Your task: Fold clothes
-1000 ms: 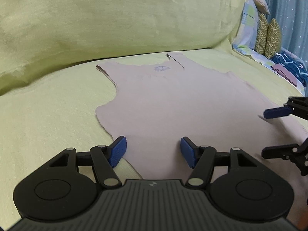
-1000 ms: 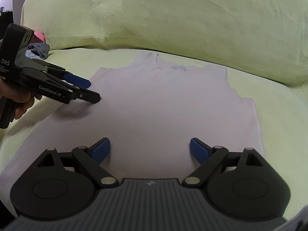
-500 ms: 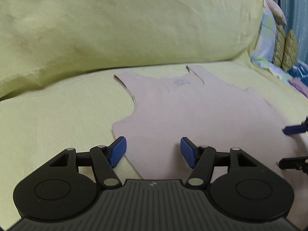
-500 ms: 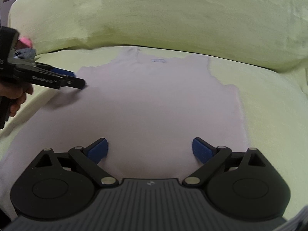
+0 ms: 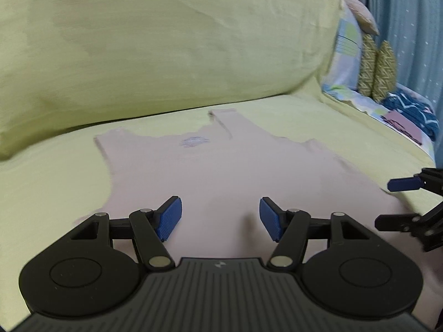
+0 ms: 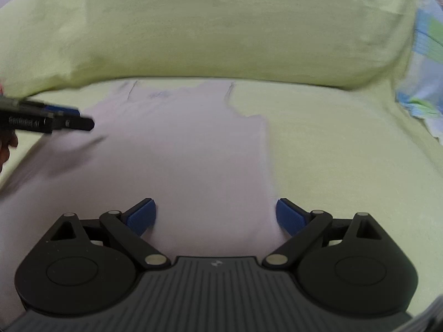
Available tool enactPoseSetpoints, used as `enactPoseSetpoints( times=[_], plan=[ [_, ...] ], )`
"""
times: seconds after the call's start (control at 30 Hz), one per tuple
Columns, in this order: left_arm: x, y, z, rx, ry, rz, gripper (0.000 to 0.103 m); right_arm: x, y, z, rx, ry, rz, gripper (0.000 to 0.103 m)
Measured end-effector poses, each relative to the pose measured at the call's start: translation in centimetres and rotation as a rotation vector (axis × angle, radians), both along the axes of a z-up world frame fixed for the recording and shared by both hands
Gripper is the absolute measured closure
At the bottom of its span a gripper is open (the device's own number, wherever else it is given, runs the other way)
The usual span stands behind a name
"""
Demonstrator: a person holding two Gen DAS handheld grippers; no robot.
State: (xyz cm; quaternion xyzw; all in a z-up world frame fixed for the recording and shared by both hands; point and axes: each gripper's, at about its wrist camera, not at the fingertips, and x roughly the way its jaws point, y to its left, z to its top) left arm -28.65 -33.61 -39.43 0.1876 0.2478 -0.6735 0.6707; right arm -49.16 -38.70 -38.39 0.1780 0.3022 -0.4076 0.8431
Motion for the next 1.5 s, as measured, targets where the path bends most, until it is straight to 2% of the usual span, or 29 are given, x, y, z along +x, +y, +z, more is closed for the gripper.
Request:
enactPoseSetpoints(
  times=[0.07, 0.17, 0.23, 0.33, 0.5, 0.67, 0.8, 0.93, 1.07, 1.2, 1.33, 1.5],
  plan=[
    [-1.1, 0.2, -0.2, 0.017, -0.009, -0.035, 0.039, -0.4, 0.7, 0.4, 0.023, -0.054, 0.045, 0.011],
    [-2.4, 0.8, -0.7, 0.046, -0.03, -0.075, 0.039, -0.4, 2.3, 0.0, 0.048, -0.051, 0.107, 0.011],
    [-3.3, 1.4, -0.8, 0.065, -0.049, -0.096, 0.039, -1.0, 3.2, -0.6, 0.081, -0.034, 0.101, 0.011],
    [-3.9, 2.4, -0.8, 0.082, -0.07, -0.105, 0.039, -2.2, 3.5, -0.7, 0.054, 0.001, 0.033, 0.011],
    [-4.1, 3.9, -0.5, 0.095, -0.068, -0.083, 0.039, -3.9, 3.4, -0.3, 0.057, -0.027, -0.071, 0.013],
    [-5.4, 5.8, 0.0, 0.107, -0.054, -0.06, 0.039, -4.1, 4.7, -0.5, 0.073, -0.087, -0.052, 0.012],
    [-6.9, 7.2, -0.2, 0.134, -0.054, -0.056, 0.038, -4.6, 6.5, -0.7, 0.065, -0.019, -0.085, 0.011],
    [-7.7, 8.9, -0.1, 0.138, -0.052, -0.038, 0.038, -5.5, 7.4, -0.5, 0.076, -0.049, -0.138, 0.011],
    [-8.5, 10.0, 0.0, 0.15, -0.05, -0.01, 0.037, -5.6, 8.9, -0.1, 0.059, -0.066, -0.124, 0.011],
    [-9.1, 11.1, 0.1, 0.154, -0.03, 0.02, 0.036, -4.7, 9.8, -0.5, 0.033, -0.027, -0.078, 0.011],
    [-9.6, 12.2, -0.3, 0.152, -0.014, 0.049, 0.034, -4.6, 9.8, -1.1, 0.069, -0.003, -0.08, 0.007],
    [-9.7, 12.8, -0.2, 0.15, 0.003, 0.065, 0.034, -4.1, 10.7, -1.2, 0.042, 0.044, -0.063, 0.006]
  ],
)
